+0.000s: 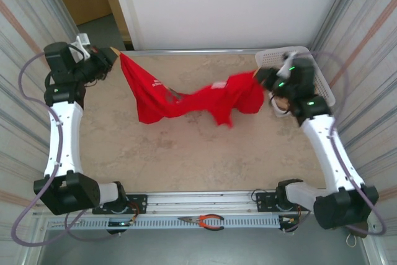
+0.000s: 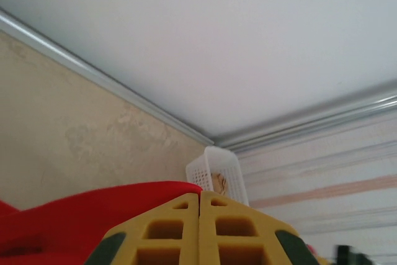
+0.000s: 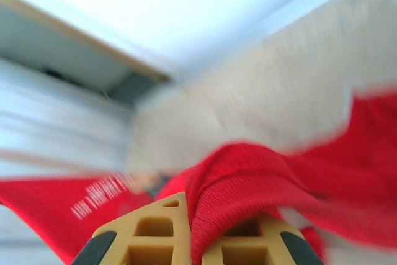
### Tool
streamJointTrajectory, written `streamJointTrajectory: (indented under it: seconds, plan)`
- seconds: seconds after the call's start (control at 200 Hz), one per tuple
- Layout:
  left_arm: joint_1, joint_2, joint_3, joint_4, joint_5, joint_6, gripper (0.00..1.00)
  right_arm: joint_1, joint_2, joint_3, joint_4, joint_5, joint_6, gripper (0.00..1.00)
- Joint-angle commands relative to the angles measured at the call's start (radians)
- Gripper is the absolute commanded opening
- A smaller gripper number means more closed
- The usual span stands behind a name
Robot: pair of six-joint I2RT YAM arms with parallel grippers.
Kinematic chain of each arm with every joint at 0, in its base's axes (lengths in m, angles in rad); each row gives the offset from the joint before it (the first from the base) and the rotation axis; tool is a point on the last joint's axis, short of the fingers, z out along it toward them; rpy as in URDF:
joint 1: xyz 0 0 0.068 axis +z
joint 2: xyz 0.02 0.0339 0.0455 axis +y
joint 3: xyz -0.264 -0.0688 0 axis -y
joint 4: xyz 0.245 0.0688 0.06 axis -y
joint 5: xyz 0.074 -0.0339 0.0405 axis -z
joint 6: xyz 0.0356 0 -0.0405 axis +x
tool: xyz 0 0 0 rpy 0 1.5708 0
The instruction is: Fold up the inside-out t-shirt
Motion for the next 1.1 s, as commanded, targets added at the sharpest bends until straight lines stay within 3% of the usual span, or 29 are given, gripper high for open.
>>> streamJointTrajectory:
  seconds: [0.0, 0.17, 0.446, 0.616, 0.797, 0.907, 1.047, 1.072, 1.092]
  plan:
    - [0.005, -0.021, 0.133, 0.047, 0.001, -0.021, 0.00, -0.106, -0.027, 0.145, -0.086, -0.184, 0.015, 0.00]
    - [0.005, -0.057, 0.234, -0.012, -0.010, -0.005, 0.00, -0.176, -0.072, 0.227, -0.075, -0.267, 0.077, 0.00]
    - [-0.003, -0.253, 0.214, -0.077, -0.053, -0.035, 0.00, -0.175, -0.247, 0.220, -0.080, -0.302, 0.177, 0.00]
    - [-0.034, -0.265, 0.211, -0.131, -0.078, -0.057, 0.00, -0.175, -0.271, 0.197, -0.081, -0.285, 0.244, 0.00]
    - [-0.079, -0.151, 0.134, -0.154, -0.103, -0.005, 0.00, -0.158, -0.146, 0.085, 0.003, -0.262, 0.242, 0.00]
    - [-0.124, -0.039, 0.060, -0.135, -0.120, 0.054, 0.00, -0.115, 0.027, 0.049, 0.020, -0.238, 0.161, 0.00]
    - [-0.187, 0.121, -0.015, -0.110, -0.224, 0.151, 0.00, -0.054, 0.254, 0.043, 0.033, -0.173, 0.024, 0.00]
    - [-0.193, 0.153, -0.025, -0.091, -0.244, 0.164, 0.00, -0.050, 0.292, 0.048, 0.050, -0.174, 0.000, 0.08]
    - [-0.196, 0.176, -0.026, -0.082, -0.260, 0.171, 0.00, -0.049, 0.332, 0.054, 0.066, -0.187, -0.020, 0.23]
